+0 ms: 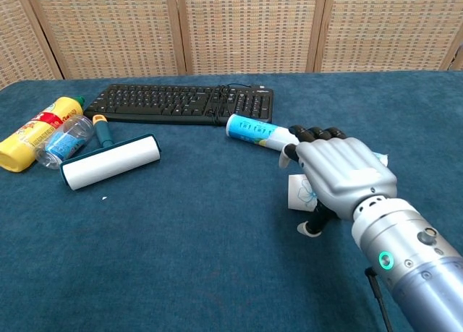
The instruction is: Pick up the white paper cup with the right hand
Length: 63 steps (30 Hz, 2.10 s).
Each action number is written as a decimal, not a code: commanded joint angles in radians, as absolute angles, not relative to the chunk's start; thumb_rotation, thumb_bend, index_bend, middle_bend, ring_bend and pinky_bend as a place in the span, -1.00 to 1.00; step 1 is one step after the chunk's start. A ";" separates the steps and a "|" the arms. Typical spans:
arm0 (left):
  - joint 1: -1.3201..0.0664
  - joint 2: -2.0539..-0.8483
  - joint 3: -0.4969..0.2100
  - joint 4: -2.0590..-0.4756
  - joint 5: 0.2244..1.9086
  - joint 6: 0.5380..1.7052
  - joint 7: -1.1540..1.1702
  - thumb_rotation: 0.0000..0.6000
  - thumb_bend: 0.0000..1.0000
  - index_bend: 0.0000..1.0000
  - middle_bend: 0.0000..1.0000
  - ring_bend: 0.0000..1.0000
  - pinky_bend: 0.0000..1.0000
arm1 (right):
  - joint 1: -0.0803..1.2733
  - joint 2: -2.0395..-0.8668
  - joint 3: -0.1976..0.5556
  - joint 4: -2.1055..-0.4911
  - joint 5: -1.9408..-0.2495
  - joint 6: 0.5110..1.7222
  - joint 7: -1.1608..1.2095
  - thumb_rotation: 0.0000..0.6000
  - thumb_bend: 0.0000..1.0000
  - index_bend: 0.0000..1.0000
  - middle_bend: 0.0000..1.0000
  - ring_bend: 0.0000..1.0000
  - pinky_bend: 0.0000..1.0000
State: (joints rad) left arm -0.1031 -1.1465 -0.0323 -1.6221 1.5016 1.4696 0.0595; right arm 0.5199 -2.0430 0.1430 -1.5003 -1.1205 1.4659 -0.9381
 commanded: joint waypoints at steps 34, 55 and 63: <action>-0.104 -1.143 -0.026 -1.624 1.514 1.470 0.055 1.00 -0.65 -1.00 -1.00 -1.00 -1.00 | 0.528 -2.073 0.228 -1.422 -1.071 1.440 -1.036 1.00 -0.47 -0.07 -0.76 -1.00 -0.99; -0.103 -1.148 -0.025 -1.631 1.513 1.471 0.079 1.00 -0.65 -1.00 -1.00 -1.00 -1.00 | 0.423 -1.949 0.362 -1.682 -1.042 1.285 -0.332 1.00 -0.46 -0.05 -0.76 -1.00 -1.00; -0.103 -1.156 -0.021 -1.635 1.519 1.473 0.105 1.00 -0.65 -1.00 -1.00 -1.00 -1.00 | 0.410 -1.916 0.341 -1.587 -1.135 1.241 -0.098 1.00 -0.52 -0.05 -0.76 -1.00 -1.00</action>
